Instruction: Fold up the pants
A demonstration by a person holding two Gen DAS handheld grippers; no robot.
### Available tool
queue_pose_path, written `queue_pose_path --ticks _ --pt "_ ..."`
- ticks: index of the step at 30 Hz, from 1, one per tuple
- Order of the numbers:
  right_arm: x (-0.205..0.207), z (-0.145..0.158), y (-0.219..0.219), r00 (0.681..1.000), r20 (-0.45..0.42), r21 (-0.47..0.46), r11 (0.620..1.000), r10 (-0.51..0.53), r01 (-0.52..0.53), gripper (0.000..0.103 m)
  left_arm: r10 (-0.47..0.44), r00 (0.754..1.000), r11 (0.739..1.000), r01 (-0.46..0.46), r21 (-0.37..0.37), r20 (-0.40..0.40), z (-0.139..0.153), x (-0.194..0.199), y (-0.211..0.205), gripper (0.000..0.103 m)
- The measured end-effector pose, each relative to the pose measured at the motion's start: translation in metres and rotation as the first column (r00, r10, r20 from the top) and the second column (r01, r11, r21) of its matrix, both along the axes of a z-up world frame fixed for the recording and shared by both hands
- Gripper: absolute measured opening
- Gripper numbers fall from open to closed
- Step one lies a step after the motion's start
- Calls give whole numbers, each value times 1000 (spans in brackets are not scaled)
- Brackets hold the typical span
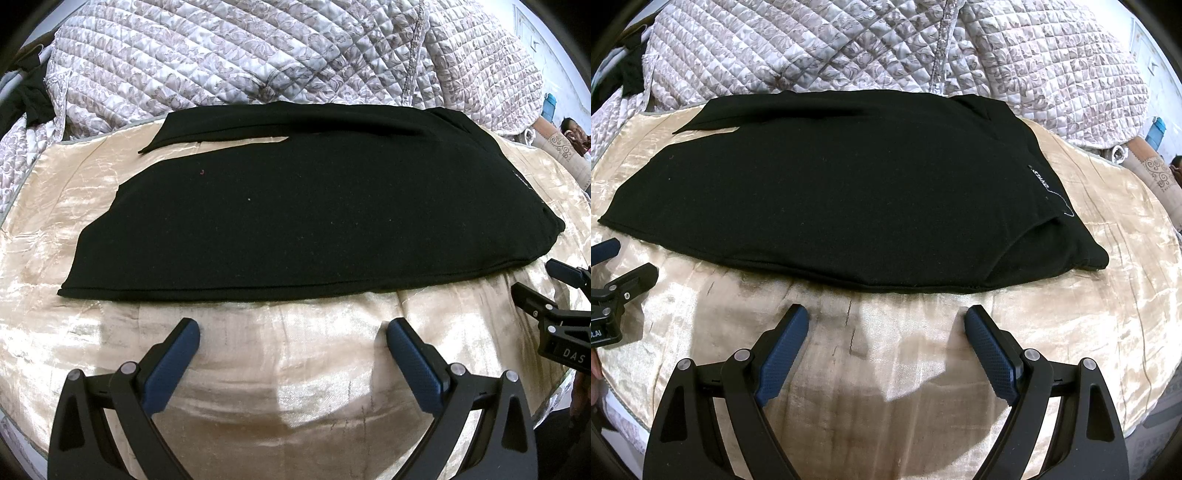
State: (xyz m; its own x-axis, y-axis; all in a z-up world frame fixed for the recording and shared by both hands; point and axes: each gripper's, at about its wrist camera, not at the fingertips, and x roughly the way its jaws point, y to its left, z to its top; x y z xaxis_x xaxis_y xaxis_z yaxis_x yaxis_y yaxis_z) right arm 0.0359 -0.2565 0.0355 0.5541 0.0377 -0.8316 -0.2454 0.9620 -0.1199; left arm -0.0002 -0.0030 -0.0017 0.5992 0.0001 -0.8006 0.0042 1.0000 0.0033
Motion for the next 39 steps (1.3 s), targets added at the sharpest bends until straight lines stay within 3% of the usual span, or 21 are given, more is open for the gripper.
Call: queue_pose_path --ticks 39 --pt "-2 -2 1 1000 10 3 1000 3 -3 87 -1 1000 1000 1 -4 0 1 0 1 102"
